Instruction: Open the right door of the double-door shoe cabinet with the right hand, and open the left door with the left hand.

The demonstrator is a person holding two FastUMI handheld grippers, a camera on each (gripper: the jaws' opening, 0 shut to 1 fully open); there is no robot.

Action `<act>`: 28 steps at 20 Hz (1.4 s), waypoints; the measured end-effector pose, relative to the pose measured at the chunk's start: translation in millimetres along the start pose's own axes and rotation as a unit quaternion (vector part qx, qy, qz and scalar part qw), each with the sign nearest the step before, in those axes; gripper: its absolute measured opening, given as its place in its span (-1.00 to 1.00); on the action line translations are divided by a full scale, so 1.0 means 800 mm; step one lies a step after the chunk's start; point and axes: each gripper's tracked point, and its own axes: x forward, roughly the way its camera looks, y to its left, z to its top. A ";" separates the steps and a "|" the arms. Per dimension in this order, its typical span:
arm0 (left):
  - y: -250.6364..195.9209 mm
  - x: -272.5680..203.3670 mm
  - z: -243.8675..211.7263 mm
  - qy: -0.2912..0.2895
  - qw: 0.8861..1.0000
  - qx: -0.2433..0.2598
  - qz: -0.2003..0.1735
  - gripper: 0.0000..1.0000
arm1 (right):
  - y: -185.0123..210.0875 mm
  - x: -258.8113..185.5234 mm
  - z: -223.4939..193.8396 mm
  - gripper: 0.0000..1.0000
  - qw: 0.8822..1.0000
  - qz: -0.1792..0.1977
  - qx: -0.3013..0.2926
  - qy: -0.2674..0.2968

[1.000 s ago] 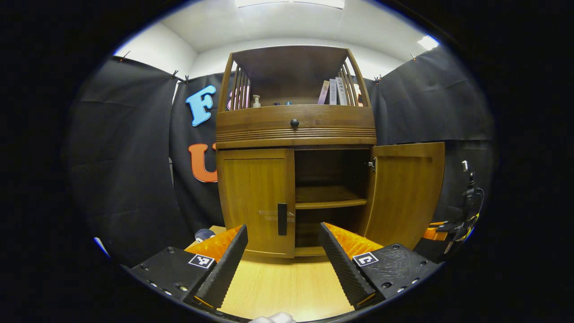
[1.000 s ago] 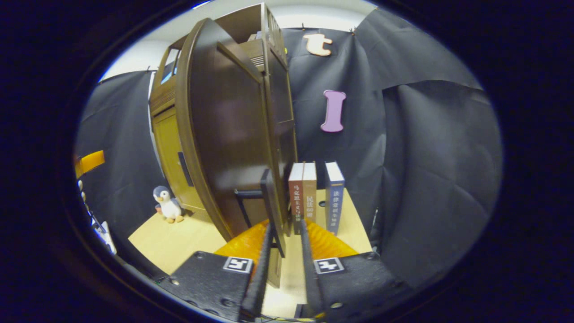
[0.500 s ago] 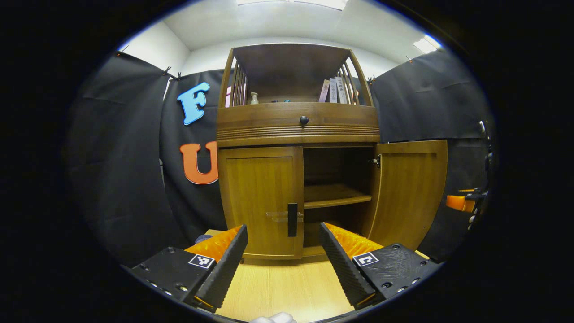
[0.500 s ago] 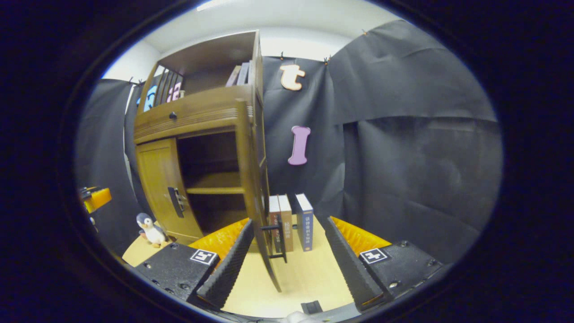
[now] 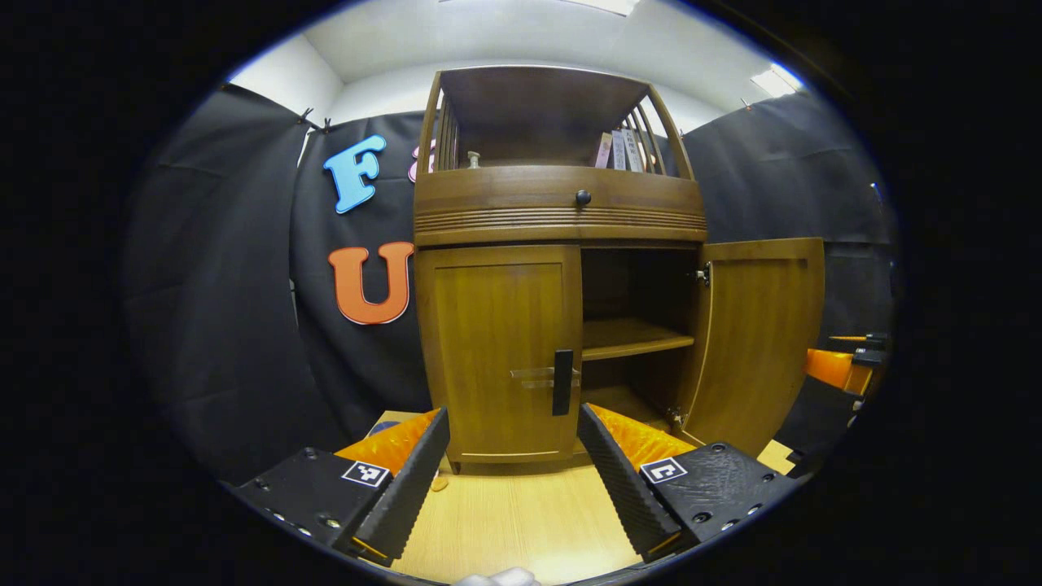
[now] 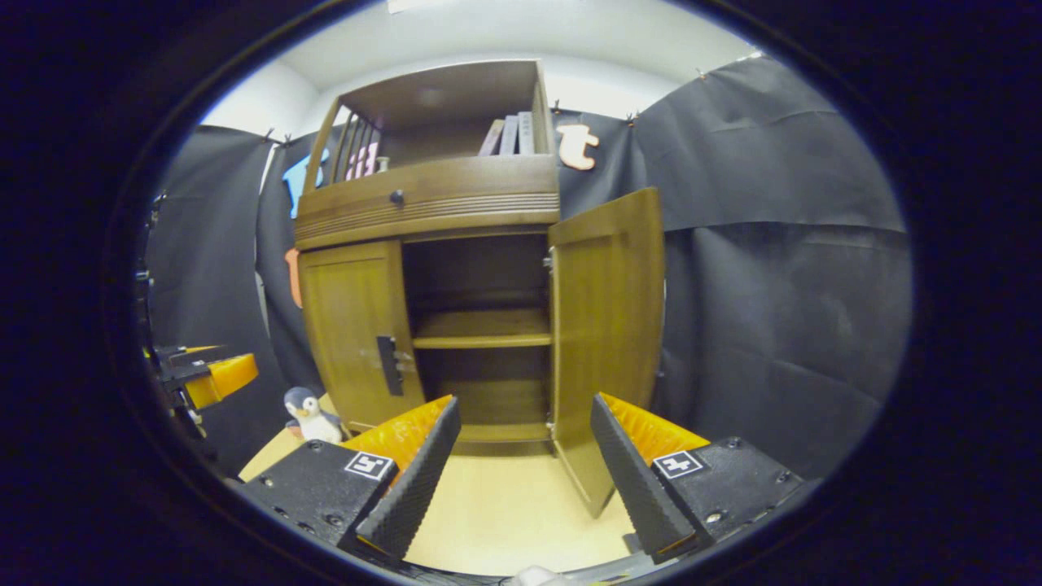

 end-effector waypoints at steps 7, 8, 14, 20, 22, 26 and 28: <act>-0.027 0.088 -0.014 -0.010 0.999 -0.009 -0.031 0.92 | 0.017 -0.005 0.022 1.00 1.000 -0.009 -0.009 0.005; -0.033 0.105 -0.014 -0.018 0.999 -0.012 -0.036 0.92 | 0.014 -0.007 0.025 0.99 1.000 -0.015 -0.012 0.006; -0.063 0.224 -0.036 -0.027 0.998 -0.028 -0.040 1.00 | -0.010 -0.018 0.027 0.99 0.997 -0.058 -0.037 0.023; -0.085 0.308 -0.055 -0.029 0.999 -0.017 -0.037 1.00 | -0.033 -0.025 0.017 0.99 0.993 -0.093 -0.060 0.045; -0.094 0.325 -0.063 -0.027 0.999 -0.018 -0.041 1.00 | -0.032 -0.024 0.016 1.00 0.992 -0.092 -0.065 0.048; -0.103 0.343 -0.074 -0.019 0.999 -0.025 -0.040 0.52 | -0.024 -0.026 0.008 1.00 0.992 -0.084 -0.072 0.056; -0.107 0.349 -0.076 -0.021 0.998 -0.021 -0.046 0.36 | -0.024 -0.032 0.008 1.00 0.992 -0.082 -0.073 0.057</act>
